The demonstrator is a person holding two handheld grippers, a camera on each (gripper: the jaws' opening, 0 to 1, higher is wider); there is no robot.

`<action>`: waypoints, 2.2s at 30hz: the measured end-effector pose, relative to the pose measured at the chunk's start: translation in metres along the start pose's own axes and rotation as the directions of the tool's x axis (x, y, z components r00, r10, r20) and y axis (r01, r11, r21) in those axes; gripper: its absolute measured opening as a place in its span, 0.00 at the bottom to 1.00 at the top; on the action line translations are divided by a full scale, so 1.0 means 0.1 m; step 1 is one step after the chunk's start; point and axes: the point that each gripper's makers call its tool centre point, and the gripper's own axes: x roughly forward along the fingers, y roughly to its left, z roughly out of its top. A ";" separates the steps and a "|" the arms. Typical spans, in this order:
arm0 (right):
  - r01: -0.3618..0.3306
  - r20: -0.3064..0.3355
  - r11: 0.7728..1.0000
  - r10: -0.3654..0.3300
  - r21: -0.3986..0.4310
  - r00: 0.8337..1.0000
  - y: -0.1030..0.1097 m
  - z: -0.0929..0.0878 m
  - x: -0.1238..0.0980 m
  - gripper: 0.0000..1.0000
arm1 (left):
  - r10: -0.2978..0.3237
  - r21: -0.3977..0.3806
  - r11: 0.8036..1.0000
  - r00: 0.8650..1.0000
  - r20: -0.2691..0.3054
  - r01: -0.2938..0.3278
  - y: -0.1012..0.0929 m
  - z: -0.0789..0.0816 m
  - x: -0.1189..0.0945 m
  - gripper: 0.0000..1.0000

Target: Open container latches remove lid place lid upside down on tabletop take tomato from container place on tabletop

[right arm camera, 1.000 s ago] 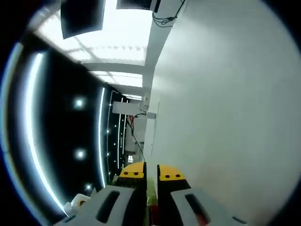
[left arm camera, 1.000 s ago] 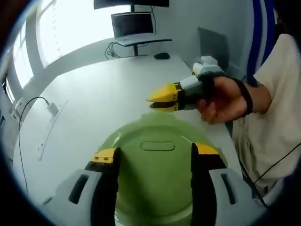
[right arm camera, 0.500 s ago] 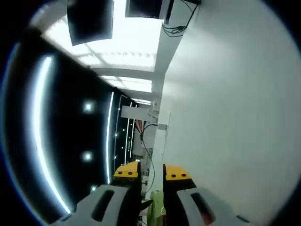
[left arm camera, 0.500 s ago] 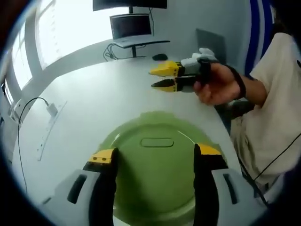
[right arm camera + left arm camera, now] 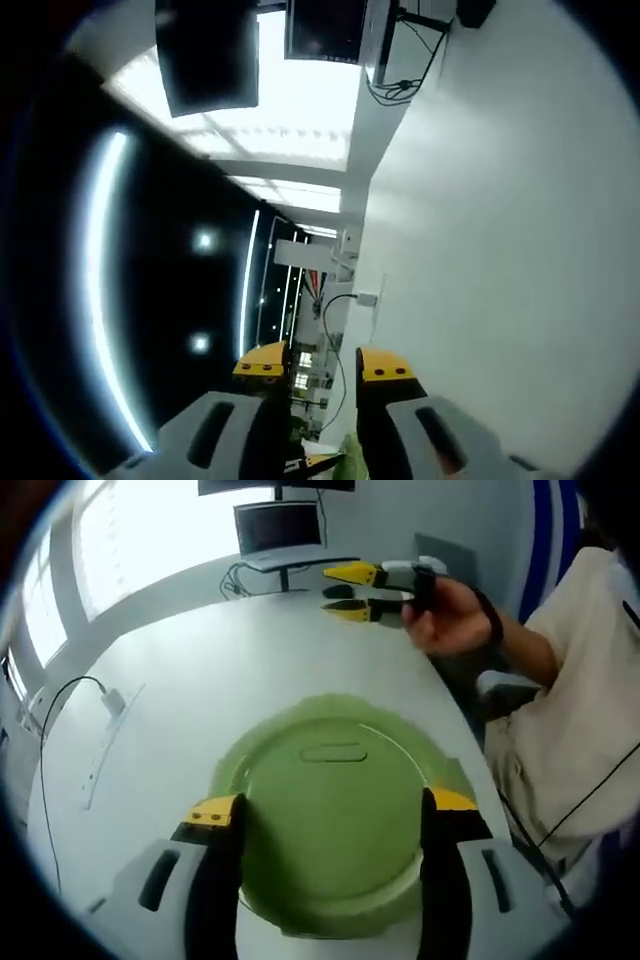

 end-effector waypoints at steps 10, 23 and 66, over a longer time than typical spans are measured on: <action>-0.067 -0.079 0.997 0.065 -0.032 0.995 0.27 0.11 0.03 0.36 | -0.010 0.003 1.000 1.000 -0.005 0.010 0.03 -0.06 -0.05 0.64; -0.136 -0.462 0.984 0.067 -0.118 0.884 0.61 -0.30 0.48 0.44 | -0.012 0.004 1.000 0.999 -0.034 0.012 0.13 -0.08 -0.06 0.64; -0.031 -0.952 0.991 -0.120 -0.134 0.283 -0.25 -2.13 1.03 0.20 | -0.005 -0.003 1.000 1.000 -0.024 0.005 0.02 -0.09 -0.08 0.64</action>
